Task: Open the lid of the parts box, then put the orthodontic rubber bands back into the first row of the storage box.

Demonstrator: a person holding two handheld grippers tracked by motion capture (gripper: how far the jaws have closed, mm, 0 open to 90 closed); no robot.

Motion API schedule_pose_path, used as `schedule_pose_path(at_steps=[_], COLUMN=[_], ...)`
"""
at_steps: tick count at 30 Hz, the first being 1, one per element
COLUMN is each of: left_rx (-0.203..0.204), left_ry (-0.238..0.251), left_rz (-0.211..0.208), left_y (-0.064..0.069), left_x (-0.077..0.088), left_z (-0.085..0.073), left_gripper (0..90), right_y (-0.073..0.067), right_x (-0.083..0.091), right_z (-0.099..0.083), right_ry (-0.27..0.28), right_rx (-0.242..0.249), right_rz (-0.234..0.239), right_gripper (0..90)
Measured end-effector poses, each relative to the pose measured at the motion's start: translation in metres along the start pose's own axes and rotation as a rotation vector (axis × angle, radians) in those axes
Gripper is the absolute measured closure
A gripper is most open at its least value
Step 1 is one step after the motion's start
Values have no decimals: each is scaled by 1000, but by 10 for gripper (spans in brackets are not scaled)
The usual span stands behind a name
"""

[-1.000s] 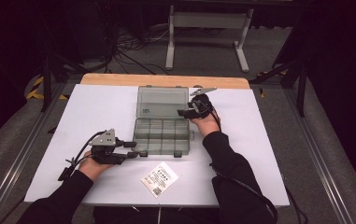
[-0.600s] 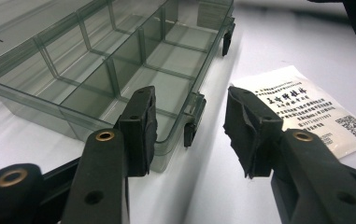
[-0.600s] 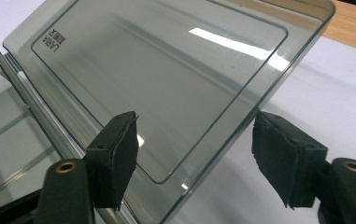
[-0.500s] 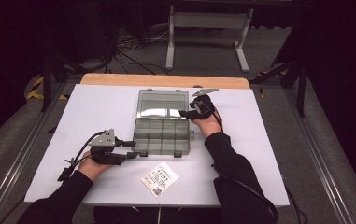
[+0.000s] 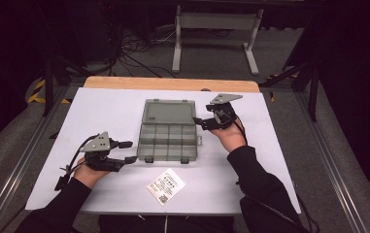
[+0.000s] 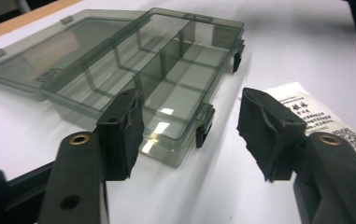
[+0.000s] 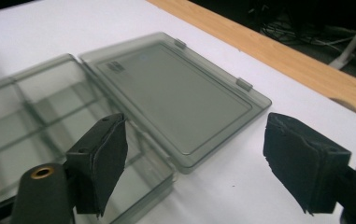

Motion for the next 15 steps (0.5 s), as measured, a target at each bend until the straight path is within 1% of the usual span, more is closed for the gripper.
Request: schedule_pose_path(at_steps=[1,2,5,6,7,9,10,11,12,14,15], left_rx=[-2,-7,-12,-12,-9,13,7,7,11,14,16], left_ry=[-2,-1,5,5,15,29,26,26,25,26,27], left_rz=[9,12,23,23,27,35,36,36,39,47,42], left_y=[1,1,2,2,2,0,-1,-1,-2,-4,-4], left_x=[4,6,13,13,16,20,21,21,24,27,28], left_z=[1,1,2,2,3,4,4,4,3,3,2], left_gripper=[383,370,339,332,332,322,321,321,321,306,297], right_y=[-7,-11,-21,-21,-25,-35,-39,-39,-43,-51,-55], right_x=[9,12,20,20,23,29,32,32,33,38,40], right_z=[5,7,10,10,10,12,13,13,14,16,17], right_ry=[21,28,34,34,37,43,44,44,44,50,54], right_rx=[0,2,19,19,28,52,58,58,65,76,79], right_rz=[20,29,50,50,55,69,76,76,83,100,106], right_gripper=[208,206,198,198,196,189,187,187,186,183,178])
Point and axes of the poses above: each handheld gripper's, and its own axes: x roughly backward along the jaws, z roughly out of its top, y roughly to its right, the point moved 6 cm from there along -x, roughly forward along the jaws, and after that the axes turned 8 degrees about y, right-handed, at the moved point
